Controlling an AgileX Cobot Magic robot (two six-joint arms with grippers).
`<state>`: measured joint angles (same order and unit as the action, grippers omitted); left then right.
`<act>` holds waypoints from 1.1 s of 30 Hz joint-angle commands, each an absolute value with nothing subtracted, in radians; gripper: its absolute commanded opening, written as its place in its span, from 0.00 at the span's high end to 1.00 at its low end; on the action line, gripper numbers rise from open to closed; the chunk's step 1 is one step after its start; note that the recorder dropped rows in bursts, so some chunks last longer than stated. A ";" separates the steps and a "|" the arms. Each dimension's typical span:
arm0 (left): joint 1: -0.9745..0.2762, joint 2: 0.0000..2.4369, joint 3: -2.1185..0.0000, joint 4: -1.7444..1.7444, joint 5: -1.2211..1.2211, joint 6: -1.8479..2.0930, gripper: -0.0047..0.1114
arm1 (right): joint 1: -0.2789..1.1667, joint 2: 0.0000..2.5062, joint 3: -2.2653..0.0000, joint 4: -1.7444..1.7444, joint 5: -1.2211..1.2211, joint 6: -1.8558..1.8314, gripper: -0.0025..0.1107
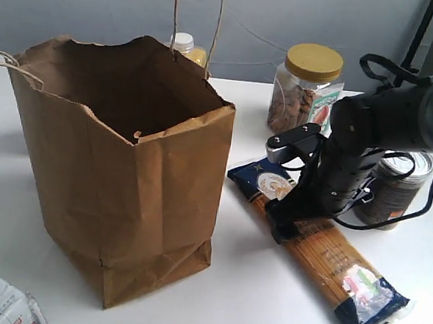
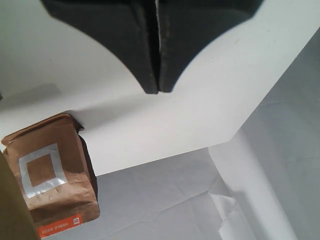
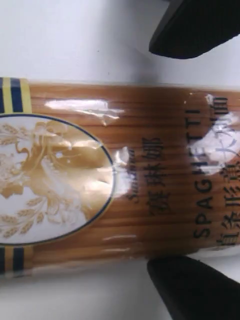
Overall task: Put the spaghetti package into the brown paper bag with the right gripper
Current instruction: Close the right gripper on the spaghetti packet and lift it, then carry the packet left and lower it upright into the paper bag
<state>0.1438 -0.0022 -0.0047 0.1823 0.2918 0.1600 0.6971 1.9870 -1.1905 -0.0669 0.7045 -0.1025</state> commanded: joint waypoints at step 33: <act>0.148 0.000 0.000 0.178 0.286 0.156 0.96 | 0.694 1.059 -0.814 -0.046 0.352 0.164 0.98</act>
<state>0.1438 -0.0022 -0.0047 0.1823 0.2918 0.1600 0.6978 1.1813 -0.7903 -0.0139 0.4424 0.1188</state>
